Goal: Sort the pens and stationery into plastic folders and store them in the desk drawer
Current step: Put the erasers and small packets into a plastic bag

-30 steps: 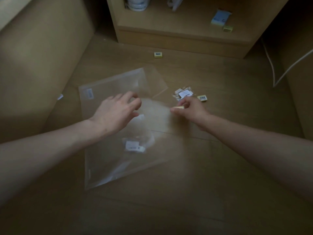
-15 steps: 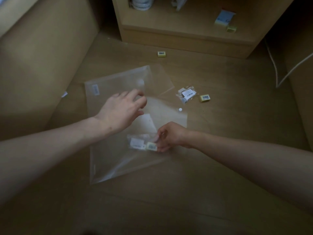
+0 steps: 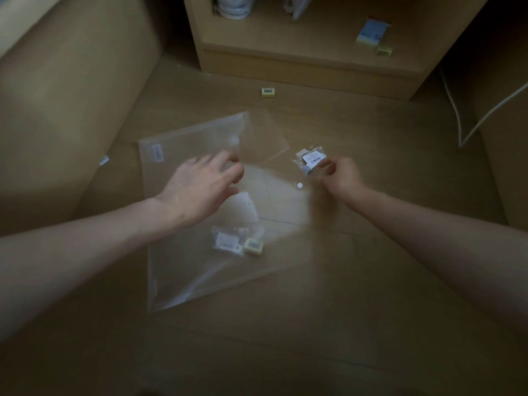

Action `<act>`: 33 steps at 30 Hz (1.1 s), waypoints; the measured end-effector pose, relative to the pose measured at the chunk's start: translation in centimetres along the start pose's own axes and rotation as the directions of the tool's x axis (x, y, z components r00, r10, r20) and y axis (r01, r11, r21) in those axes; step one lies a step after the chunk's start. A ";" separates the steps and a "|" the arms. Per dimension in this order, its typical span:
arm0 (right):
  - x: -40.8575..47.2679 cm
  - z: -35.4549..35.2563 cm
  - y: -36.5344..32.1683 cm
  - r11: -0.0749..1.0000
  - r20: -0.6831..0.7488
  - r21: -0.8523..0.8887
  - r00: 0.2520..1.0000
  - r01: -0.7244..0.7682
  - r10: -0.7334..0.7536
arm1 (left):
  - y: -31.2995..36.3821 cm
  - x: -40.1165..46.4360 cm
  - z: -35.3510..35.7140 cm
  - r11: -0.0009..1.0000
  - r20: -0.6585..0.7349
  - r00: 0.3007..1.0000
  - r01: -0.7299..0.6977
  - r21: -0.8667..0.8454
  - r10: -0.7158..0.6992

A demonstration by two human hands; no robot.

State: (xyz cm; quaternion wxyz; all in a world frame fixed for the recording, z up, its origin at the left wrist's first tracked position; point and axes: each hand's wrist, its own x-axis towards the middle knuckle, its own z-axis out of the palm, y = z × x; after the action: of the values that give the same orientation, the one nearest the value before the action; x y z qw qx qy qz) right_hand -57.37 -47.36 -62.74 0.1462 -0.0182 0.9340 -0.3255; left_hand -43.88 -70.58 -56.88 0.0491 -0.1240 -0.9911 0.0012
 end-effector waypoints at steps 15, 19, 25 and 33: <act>0.6 -1.4 2.7 0.908 0.149 -0.412 0.989 0.080 -0.019 | -0.1 0.3 1.0 1.000 -0.033 0.999 -0.029 0.011 0.030; -0.3 -1.4 1.9 0.964 0.126 -0.246 0.989 0.104 -0.075 | -0.2 0.4 1.0 0.999 -0.036 0.999 -0.035 0.018 0.036; -3.8 0.2 -2.1 0.943 0.472 0.332 0.861 0.024 -0.188 | 0.0 0.2 0.9 0.997 -0.044 0.997 -0.066 0.043 0.068; -7.4 3.8 -3.0 0.968 0.818 0.248 0.543 -0.037 -0.189 | -0.1 -0.3 0.4 0.997 -0.041 0.997 -0.068 0.048 0.070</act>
State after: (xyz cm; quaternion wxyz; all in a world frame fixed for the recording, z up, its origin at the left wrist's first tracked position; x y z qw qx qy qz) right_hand -49.41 -51.01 -61.80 0.5597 -0.1940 0.7040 -0.3918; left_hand -43.70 -70.75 -57.29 0.0730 -0.1567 -0.9847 0.0231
